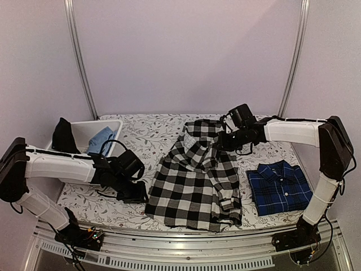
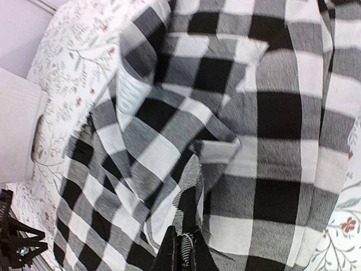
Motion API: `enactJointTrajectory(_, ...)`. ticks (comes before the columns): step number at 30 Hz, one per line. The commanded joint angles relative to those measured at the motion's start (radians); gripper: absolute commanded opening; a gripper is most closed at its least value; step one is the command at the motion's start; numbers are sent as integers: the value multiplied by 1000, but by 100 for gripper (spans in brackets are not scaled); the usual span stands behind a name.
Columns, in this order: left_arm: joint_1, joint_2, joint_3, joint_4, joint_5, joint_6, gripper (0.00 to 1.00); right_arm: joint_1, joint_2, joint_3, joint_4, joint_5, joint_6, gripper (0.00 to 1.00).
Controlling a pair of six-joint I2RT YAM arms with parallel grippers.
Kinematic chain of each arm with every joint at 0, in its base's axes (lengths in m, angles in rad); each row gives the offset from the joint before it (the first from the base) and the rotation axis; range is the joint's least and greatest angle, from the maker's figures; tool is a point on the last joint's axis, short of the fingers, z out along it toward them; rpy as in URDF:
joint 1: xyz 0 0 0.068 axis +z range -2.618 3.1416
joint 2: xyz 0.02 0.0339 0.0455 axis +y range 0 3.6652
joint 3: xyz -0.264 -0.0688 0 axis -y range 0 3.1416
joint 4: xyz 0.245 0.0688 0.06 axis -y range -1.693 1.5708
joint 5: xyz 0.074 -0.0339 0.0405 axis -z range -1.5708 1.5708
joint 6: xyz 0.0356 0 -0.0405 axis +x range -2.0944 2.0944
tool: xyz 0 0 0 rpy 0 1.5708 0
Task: Fold and stack the long sleeve shirts
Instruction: Pick up the 1/3-folded shirt from the center of the board, then fold the 1/3-folded shirt at the center of the board.
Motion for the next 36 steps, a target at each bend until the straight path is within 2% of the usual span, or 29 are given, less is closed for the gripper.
enactJointTrajectory(1, 4, 25, 20, 22, -31, 9, 34, 6, -3, 125, -49, -19, -38, 1)
enactJointTrajectory(5, 5, 76, 19, 76, 11, 16, 33, 6, 28, 210, -55, -38, -54, 1)
enactJointTrajectory(10, 2, 121, 24, 91, 23, 19, 26, 6, 57, 325, -54, -63, -80, 0)
enactJointTrajectory(13, 2, 136, 32, 86, 14, 20, 18, 6, 70, 391, -52, -78, -103, 0)
enactJointTrajectory(15, 3, 141, 39, 90, 13, 20, 7, 7, 85, 442, -46, -88, -118, 0)
enactJointTrajectory(17, 2, 143, 58, 82, 11, 28, 0, 6, 100, 489, -41, -92, -143, 0)
enactJointTrajectory(23, -24, 147, 172, -12, -31, 68, 0, 3, 151, 650, -35, -86, -217, 0)
enactJointTrajectory(28, -56, 174, 277, -89, -37, 109, 0, -15, 152, 739, -21, -24, -245, 0)
enactJointTrajectory(36, -127, 242, 427, -171, -4, 177, 0, -80, 82, 720, -21, 110, -267, 0)
